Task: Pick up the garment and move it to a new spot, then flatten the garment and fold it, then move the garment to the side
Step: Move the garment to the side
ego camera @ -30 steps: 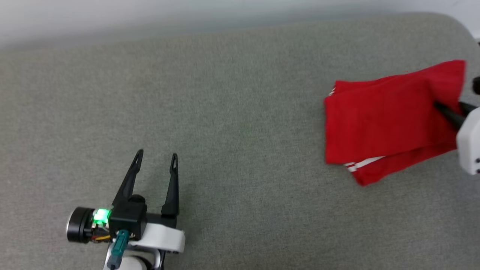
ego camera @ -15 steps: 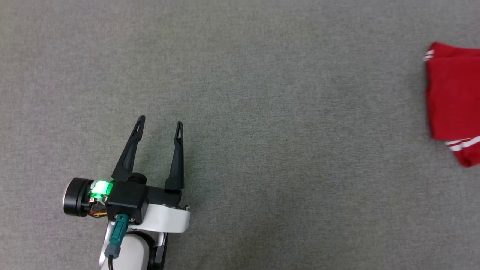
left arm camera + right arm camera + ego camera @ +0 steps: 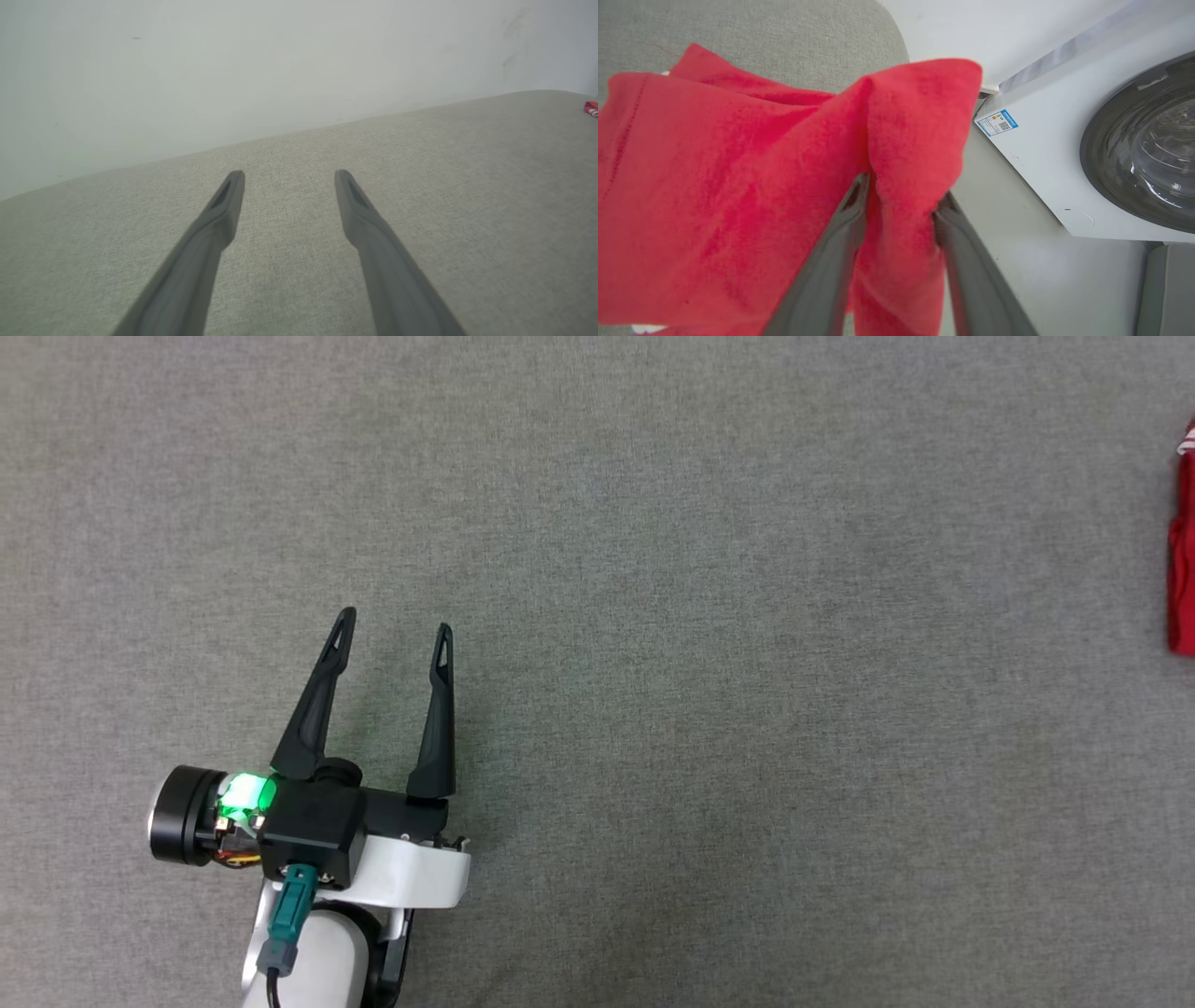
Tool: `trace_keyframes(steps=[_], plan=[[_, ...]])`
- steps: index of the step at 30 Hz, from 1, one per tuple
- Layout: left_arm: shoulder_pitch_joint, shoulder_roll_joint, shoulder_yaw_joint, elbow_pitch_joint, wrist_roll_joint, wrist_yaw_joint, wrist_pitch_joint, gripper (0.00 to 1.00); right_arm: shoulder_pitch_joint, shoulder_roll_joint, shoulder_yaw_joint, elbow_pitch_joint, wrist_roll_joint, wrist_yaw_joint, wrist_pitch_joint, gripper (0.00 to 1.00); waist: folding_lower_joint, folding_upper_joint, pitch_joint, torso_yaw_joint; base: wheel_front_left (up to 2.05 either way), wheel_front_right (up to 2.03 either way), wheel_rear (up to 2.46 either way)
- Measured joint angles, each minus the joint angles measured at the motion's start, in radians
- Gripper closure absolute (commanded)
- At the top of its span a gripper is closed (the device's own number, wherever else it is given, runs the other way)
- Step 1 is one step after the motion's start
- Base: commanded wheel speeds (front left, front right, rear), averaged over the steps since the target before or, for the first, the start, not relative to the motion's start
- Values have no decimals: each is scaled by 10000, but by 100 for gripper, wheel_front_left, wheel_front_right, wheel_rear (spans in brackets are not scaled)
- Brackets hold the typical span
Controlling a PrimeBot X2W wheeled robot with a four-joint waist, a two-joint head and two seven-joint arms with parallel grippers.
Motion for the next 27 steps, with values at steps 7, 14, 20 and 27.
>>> trace_keyframes(steps=[7,14,20,27], plan=[[256,-10,-58,182,-90,115,0,0,-63,437,-805,477,-982,-2,-763,0,0,0,-633,-32,0,0,0],[1086,-84,31,360,-295,265,0,0,444,1430,-2353,151,-1831,-2,-2901,0,-2,0,-1760,-22,0,0,0],[1753,-111,142,531,-426,286,0,0,1502,2746,-3373,-1250,-2596,-2,-4334,0,-3,1,-2723,37,0,0,0],[2176,-136,382,663,-522,259,0,0,3070,4656,-4462,-4401,-3812,-2,-4874,0,-4,0,-3554,267,0,0,0]])
